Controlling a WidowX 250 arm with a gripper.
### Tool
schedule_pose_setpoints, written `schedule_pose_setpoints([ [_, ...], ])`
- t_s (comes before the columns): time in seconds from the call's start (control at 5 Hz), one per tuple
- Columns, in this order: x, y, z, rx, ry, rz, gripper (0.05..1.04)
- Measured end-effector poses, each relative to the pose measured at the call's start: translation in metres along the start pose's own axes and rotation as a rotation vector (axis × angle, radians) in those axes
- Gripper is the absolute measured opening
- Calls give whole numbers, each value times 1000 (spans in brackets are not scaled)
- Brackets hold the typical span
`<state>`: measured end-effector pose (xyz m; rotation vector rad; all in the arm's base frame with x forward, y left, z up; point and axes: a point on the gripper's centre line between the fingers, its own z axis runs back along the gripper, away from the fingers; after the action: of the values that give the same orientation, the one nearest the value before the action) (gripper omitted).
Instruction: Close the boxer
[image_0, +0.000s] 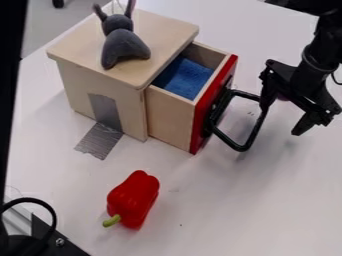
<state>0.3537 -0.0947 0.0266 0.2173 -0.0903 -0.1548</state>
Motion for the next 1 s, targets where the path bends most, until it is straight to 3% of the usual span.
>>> schedule_pose_setpoints([
  [0.4, -27, 5, 9, -1, 13, 31, 999],
  [1.0, -40, 12, 4, 26, 23, 52, 968],
])
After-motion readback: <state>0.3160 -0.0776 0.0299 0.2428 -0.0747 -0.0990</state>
